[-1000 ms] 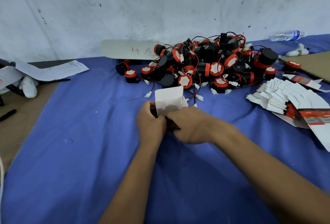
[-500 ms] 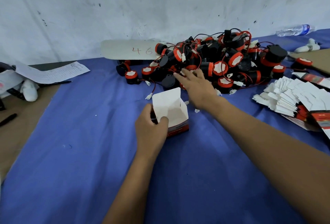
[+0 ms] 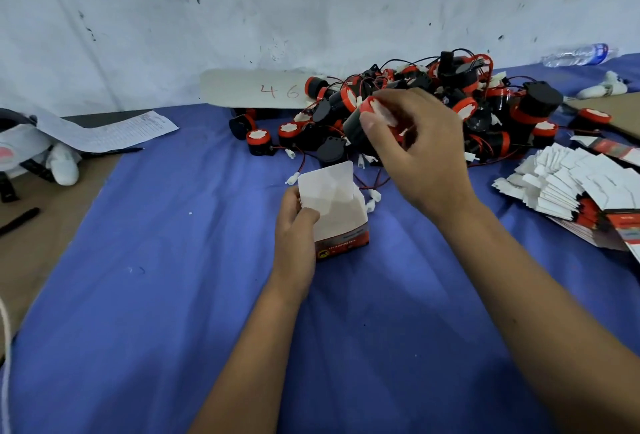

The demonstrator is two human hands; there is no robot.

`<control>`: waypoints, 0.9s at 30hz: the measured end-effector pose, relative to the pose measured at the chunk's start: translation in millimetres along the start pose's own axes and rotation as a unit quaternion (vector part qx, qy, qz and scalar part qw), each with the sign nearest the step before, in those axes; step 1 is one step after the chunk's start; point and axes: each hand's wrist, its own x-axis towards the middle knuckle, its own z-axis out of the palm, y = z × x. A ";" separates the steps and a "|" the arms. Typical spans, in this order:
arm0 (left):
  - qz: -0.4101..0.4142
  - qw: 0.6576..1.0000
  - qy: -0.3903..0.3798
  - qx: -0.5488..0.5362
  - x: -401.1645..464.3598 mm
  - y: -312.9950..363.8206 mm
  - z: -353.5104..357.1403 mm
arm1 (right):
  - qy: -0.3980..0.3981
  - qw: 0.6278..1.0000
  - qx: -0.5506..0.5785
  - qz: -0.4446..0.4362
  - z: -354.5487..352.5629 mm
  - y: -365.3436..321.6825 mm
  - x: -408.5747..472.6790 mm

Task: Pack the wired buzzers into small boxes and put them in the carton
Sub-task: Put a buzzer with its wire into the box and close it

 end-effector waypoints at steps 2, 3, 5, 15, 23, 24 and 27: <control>0.000 1.000 0.002 0.008 -0.3 1.4 -0.1 | -0.020 0.998 0.051 -0.041 -10.1 -20.9 -8.1; 0.007 1.000 -0.002 0.008 -0.9 3.8 0.7 | -0.053 0.995 0.064 -0.059 -11.3 -28.9 -13.7; 0.028 0.999 -0.019 -0.006 -2.2 6.8 3.0 | -0.130 0.987 0.062 -0.072 -5.2 -37.3 -26.5; -0.015 0.998 -0.039 -0.050 -1.9 6.1 -0.2 | -0.243 0.954 -0.175 0.008 19.9 -25.4 -52.2; 0.000 0.998 -0.057 -0.021 -1.3 1.9 0.4 | -0.301 0.926 -0.229 0.004 36.8 -31.5 -68.6; -0.002 0.998 -0.054 -0.020 -0.8 2.2 1.2 | -0.321 0.921 -0.221 0.004 35.3 -29.5 -67.8; 0.004 1.000 -0.026 0.007 0.1 -1.0 4.5 | -0.382 0.898 -0.220 -0.013 25.7 -23.7 -65.1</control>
